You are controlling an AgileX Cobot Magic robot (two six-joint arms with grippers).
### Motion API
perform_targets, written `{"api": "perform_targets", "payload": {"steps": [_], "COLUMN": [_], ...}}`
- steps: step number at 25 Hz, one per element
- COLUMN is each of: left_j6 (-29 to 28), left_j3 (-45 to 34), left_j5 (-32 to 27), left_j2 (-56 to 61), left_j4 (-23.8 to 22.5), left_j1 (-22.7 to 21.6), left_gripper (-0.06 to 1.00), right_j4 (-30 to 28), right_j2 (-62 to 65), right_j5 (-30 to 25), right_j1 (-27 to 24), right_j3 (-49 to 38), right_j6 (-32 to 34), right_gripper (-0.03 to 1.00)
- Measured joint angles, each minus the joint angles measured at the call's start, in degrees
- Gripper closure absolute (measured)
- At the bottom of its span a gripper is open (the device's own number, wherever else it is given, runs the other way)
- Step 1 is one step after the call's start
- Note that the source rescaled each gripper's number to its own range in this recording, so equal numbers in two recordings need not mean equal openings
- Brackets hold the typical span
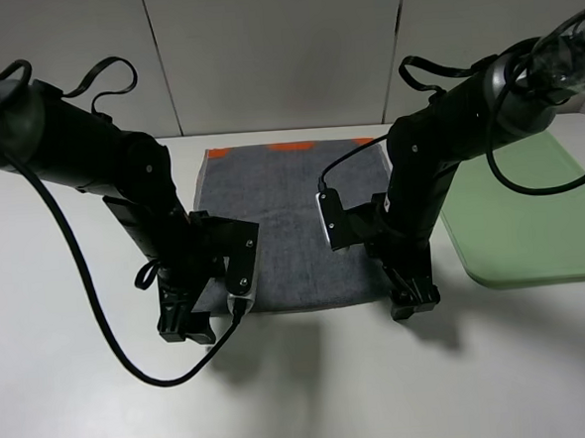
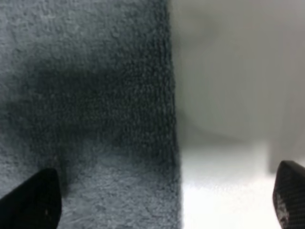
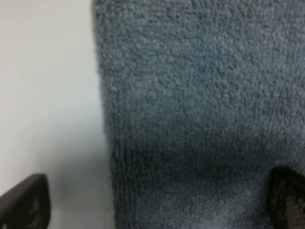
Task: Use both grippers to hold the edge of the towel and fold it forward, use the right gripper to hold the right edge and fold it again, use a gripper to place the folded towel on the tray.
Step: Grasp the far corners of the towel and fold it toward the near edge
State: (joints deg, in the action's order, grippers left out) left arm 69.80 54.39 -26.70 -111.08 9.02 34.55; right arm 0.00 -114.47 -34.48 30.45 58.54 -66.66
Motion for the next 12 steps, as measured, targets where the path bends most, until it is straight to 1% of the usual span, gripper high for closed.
{"api": "perform_targets", "payload": {"steps": [7, 10, 12], "left_j6": [0.0, 0.0, -0.1], "left_j3": [0.1, 0.3, 0.4], "left_j5": [0.3, 0.7, 1.0], "left_j2": [-1.6, -1.8, -1.9], "left_j4": [0.0, -0.1, -0.1], "left_j1": [0.0, 0.0, 0.0], "left_gripper": [0.10, 0.15, 0.20], "right_j4": [0.4, 0.6, 0.7], "right_j2": [0.0, 0.0, 0.0], "right_j5": [0.0, 0.1, 0.1], "right_j1": [0.0, 0.0, 0.0], "right_j3": [0.0, 0.0, 0.0], "right_j6": [0.0, 0.0, 0.0], "right_gripper": [-0.03, -0.03, -0.03]}}
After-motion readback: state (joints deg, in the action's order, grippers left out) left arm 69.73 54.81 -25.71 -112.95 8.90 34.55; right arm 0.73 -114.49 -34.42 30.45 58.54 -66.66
